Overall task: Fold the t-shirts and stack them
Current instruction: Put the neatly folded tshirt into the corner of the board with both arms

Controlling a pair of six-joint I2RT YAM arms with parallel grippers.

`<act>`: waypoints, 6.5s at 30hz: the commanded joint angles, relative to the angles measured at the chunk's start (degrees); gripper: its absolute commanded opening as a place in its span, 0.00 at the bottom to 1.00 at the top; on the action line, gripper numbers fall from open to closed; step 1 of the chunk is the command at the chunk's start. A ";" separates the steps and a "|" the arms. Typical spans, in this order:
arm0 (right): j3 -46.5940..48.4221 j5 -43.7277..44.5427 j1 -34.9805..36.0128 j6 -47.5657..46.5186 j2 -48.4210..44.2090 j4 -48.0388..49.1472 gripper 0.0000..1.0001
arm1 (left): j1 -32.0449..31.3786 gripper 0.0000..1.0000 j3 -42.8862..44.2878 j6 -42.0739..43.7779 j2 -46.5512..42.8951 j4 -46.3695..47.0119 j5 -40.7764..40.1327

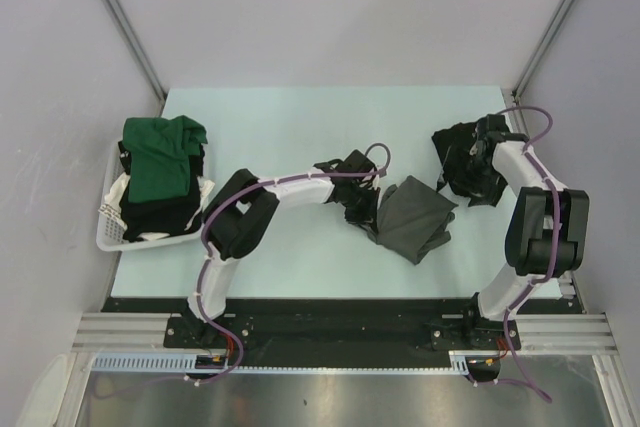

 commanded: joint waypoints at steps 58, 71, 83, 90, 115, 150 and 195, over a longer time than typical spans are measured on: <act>-14.86 2.81 9.50 0.80 -3.60 12.82 0.31 | 1.37 0.00 4.17 1.34 -1.69 -5.02 -0.89; -12.14 1.49 8.19 -1.14 -7.47 10.71 0.25 | 1.37 0.00 10.49 1.25 -1.35 -6.60 -1.85; -5.99 -1.06 2.39 -2.90 -10.19 8.34 0.21 | 1.19 0.00 36.68 0.29 9.36 -13.45 -0.89; 0.50 0.34 0.28 -4.38 -8.35 7.11 0.00 | 1.02 0.00 50.48 -3.75 16.32 -10.47 2.01; 31.11 9.57 -8.42 -11.95 11.60 5.96 0.00 | 2.16 0.00 53.92 -13.86 26.95 23.44 -2.82; 43.32 7.38 -14.32 -8.88 33.92 3.68 0.01 | 2.25 0.05 47.78 -20.20 32.50 27.85 4.82; 28.04 13.17 12.11 -6.32 0.72 -2.20 1.00 | 3.12 1.00 3.94 12.84 -19.60 17.13 -17.99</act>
